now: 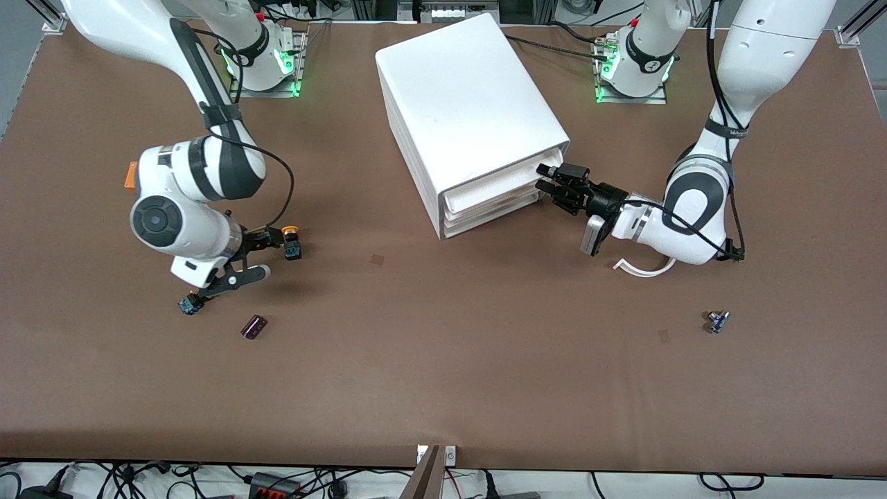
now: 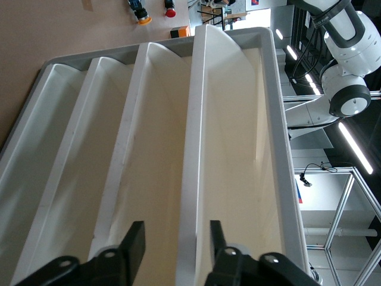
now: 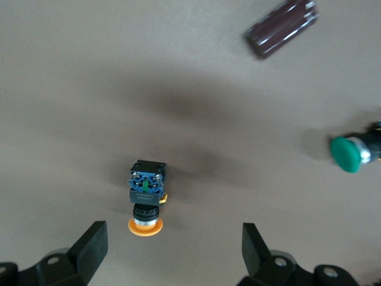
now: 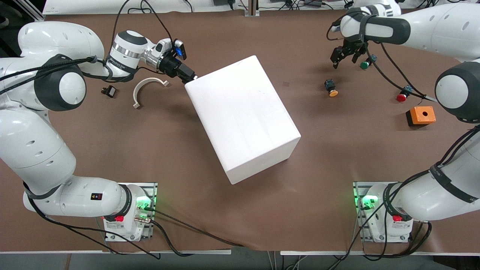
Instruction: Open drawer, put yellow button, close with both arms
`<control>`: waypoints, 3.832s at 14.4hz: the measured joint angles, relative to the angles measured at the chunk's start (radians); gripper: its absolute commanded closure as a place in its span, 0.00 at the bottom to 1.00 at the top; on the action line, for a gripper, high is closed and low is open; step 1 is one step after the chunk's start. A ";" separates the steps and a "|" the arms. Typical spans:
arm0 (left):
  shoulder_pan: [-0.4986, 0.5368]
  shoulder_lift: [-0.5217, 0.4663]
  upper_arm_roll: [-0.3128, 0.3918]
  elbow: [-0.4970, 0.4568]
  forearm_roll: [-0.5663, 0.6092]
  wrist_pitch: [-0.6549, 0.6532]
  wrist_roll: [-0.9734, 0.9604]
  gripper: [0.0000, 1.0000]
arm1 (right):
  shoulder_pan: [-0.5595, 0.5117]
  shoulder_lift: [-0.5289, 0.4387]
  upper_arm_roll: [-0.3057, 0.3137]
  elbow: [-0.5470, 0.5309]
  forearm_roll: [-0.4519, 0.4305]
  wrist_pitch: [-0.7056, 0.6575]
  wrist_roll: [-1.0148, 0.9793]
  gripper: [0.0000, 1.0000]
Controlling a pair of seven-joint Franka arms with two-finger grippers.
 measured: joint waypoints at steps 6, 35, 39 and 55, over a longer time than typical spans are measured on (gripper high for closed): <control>-0.010 -0.001 -0.001 0.000 -0.022 -0.007 0.006 0.99 | 0.023 0.033 0.000 -0.049 0.001 0.046 0.000 0.00; 0.054 0.168 0.085 0.576 0.285 -0.055 -0.586 0.00 | 0.063 -0.012 -0.005 0.125 0.008 -0.089 0.169 0.95; 0.023 0.084 0.075 0.673 0.599 -0.054 -0.766 0.00 | 0.065 -0.026 -0.005 0.340 0.169 -0.299 0.370 0.95; -0.022 -0.408 0.048 0.330 1.129 0.142 -0.842 0.00 | 0.360 0.064 0.000 0.656 0.394 -0.185 1.615 0.98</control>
